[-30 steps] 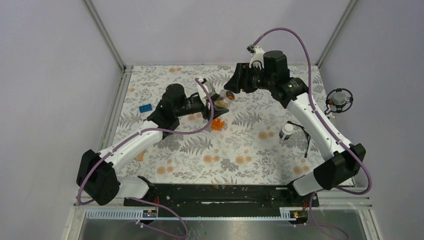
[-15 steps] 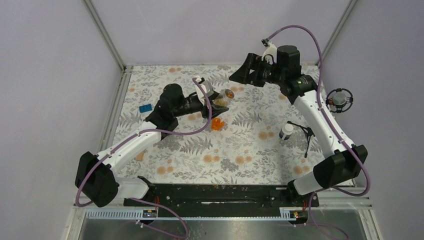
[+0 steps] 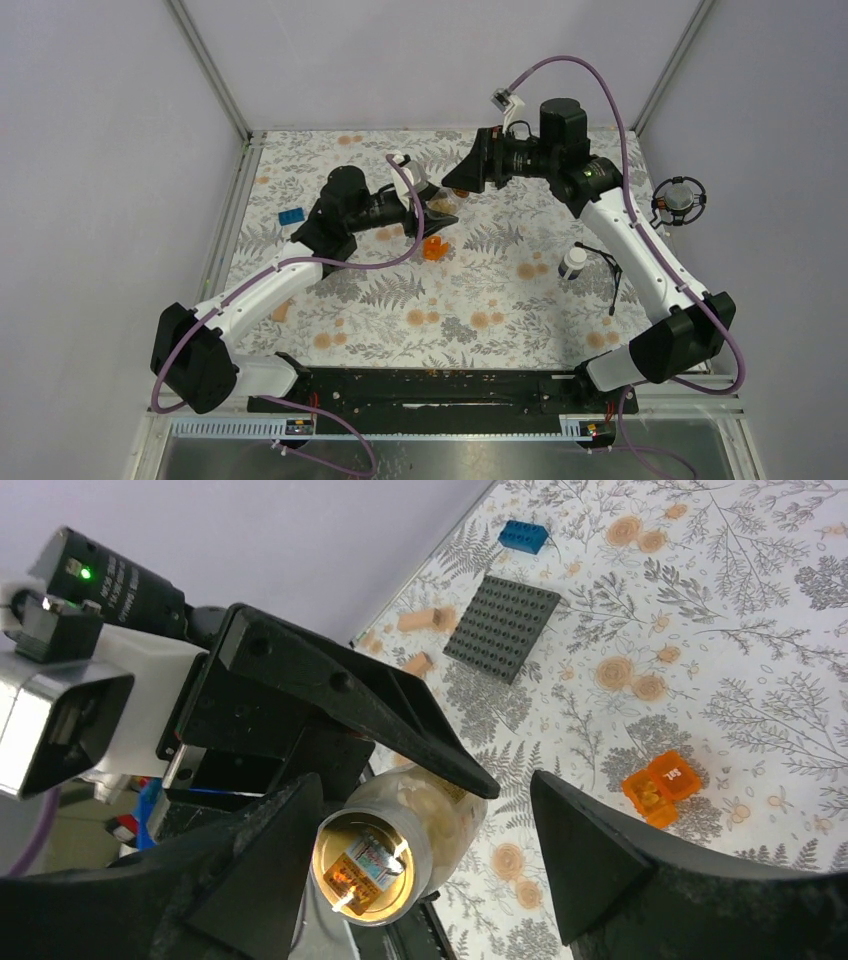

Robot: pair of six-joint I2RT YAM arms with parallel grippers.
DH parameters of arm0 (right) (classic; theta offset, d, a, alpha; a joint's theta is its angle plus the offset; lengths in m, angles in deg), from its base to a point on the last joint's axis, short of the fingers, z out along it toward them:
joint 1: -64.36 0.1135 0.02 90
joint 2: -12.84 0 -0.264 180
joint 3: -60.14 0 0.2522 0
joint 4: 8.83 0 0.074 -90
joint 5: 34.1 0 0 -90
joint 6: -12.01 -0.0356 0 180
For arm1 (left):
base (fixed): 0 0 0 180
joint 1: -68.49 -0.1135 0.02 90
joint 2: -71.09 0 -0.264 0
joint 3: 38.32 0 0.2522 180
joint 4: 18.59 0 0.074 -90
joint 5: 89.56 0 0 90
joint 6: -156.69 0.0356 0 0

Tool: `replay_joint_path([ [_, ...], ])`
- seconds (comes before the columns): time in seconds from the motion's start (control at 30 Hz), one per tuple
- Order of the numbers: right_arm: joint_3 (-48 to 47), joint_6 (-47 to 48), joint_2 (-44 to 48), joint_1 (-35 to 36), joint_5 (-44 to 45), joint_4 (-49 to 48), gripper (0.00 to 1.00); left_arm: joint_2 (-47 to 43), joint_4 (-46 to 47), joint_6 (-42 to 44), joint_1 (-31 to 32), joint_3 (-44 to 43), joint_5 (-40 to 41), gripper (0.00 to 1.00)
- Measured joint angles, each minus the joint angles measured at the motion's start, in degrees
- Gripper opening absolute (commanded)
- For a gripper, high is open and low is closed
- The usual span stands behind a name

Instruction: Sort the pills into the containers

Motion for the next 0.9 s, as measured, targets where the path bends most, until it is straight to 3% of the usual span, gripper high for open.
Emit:
replay_joint_path([
  [0.17, -1.5, 3.9, 0.0, 1.6, 2.3, 4.0, 0.81, 0.1, -0.7, 0.0, 0.0, 0.0, 0.1, 0.00],
  [0.4, -6.1, 4.5, -0.8, 3.0, 14.7, 10.9, 0.80, 0.0, -0.7, -0.1, 0.0, 0.2, 4.3, 0.00],
  [0.67, -12.1, 4.3, -3.2, 2.4, 28.9, 18.5, 0.89, -1.4, 1.3, -0.1, 0.0, 0.5, 5.0, 0.00],
  [0.8, -12.2, 4.0, -3.5, 2.1, 29.7, 19.5, 0.90, -2.2, 2.4, -0.3, -0.1, 0.5, 4.9, 0.00],
  [0.9, -12.1, 3.5, -3.4, 1.7, 28.2, 18.8, 0.98, -2.3, 2.7, -0.3, -0.1, 0.5, 4.9, 0.00],
])
